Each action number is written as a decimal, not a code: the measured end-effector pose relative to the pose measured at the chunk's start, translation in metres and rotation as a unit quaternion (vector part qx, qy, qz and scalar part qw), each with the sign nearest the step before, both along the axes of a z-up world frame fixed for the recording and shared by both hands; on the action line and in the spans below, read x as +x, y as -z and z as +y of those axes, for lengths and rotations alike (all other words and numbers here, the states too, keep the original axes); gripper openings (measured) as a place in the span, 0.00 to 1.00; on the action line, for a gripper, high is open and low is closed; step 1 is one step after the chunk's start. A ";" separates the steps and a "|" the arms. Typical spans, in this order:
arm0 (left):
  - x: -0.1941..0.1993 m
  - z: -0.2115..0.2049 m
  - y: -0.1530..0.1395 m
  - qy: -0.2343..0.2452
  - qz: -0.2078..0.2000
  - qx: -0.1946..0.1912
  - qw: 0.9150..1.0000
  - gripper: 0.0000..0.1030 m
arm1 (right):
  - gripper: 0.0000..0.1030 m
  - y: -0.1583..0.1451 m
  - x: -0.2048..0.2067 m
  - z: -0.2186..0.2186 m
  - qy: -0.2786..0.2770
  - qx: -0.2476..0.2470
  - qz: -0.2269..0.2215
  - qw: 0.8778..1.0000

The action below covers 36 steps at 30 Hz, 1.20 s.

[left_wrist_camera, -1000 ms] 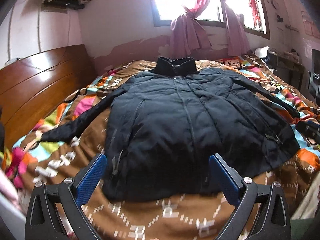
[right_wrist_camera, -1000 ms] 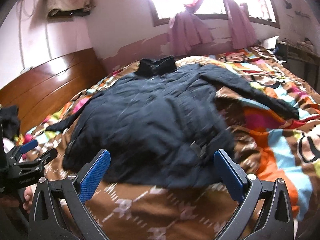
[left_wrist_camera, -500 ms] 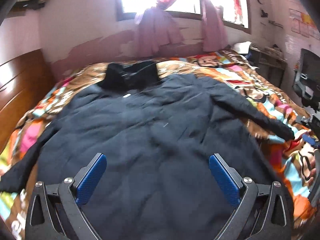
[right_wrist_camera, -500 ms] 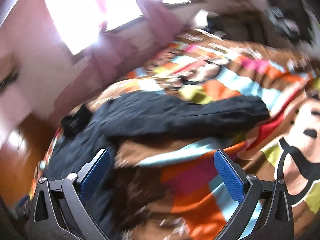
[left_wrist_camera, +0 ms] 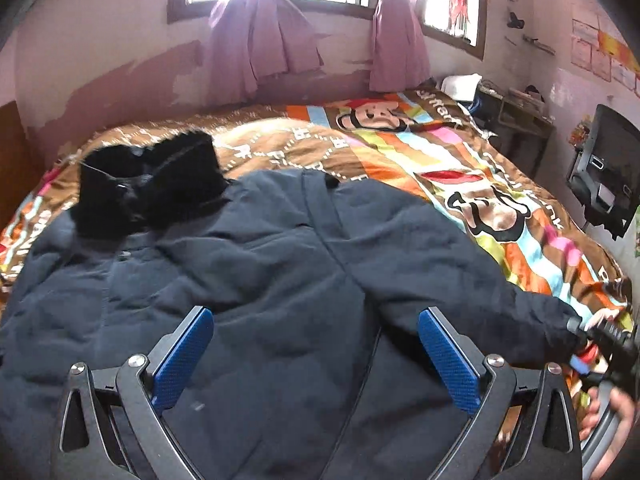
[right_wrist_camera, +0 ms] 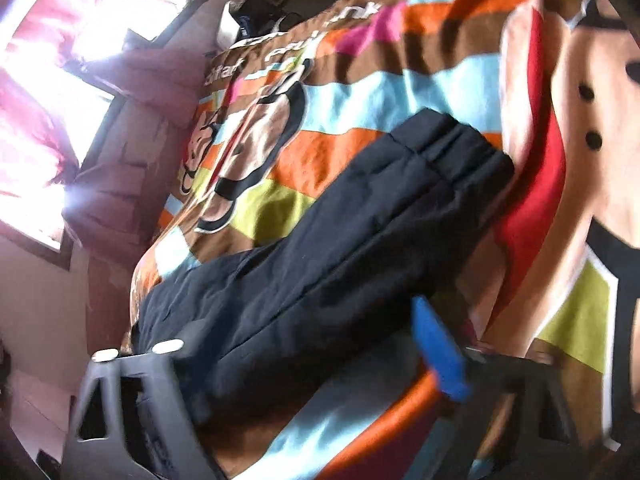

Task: Fold large clothes
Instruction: 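Grasp one jacket sleeve with the right tool and fold it across the body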

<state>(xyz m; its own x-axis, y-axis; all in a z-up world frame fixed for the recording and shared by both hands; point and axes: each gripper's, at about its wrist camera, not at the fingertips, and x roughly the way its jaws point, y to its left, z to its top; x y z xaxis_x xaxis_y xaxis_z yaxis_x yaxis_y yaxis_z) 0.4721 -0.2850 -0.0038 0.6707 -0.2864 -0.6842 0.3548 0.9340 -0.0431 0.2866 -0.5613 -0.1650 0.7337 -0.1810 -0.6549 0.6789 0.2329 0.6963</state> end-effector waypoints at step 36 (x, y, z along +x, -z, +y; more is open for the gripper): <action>-0.025 0.167 0.019 -0.024 0.174 -0.298 0.938 0.99 | 0.21 -0.074 0.123 0.305 -0.563 -0.553 0.052 0.612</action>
<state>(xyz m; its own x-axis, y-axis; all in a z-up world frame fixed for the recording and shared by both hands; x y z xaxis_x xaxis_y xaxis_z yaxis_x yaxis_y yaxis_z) 0.4473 -0.1184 -0.0228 0.4589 -0.6626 -0.5919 0.1810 0.7219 -0.6678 0.4094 -0.2565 -0.0905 0.7652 0.0264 -0.6433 -0.3184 0.8840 -0.3425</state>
